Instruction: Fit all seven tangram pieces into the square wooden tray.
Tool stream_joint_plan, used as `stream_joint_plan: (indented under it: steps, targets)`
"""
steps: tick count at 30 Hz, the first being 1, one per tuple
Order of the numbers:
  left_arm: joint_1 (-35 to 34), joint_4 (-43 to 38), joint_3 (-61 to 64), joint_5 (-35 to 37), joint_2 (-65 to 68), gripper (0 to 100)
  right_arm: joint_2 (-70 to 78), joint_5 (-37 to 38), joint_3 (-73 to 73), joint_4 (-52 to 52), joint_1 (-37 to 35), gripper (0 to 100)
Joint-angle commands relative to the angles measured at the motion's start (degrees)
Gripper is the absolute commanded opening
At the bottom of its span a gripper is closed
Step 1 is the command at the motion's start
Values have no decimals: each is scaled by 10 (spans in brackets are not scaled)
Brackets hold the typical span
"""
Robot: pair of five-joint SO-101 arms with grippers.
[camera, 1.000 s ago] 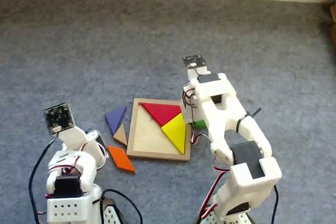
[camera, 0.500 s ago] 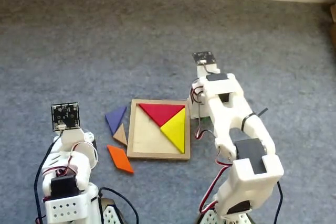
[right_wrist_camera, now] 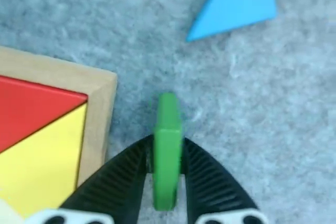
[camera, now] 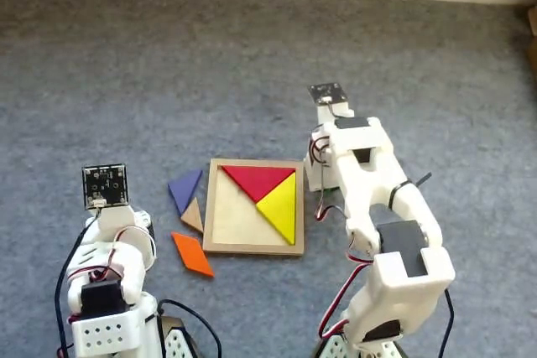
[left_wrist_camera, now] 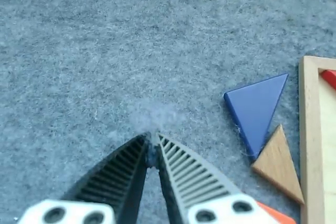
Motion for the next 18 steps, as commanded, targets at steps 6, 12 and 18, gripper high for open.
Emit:
stream_joint_plan:
  steps: [6,12,18]
  targets:
    - [-8,-9,-3,-4,-5,8,-226,6,57,6,-8,7]
    - [-8,-9,-3,-4,-5,8,-335,6,145,5,-100,7]
    - [-6,-16,8,-4,-5,8,-327,35,186,-2,-224,8]
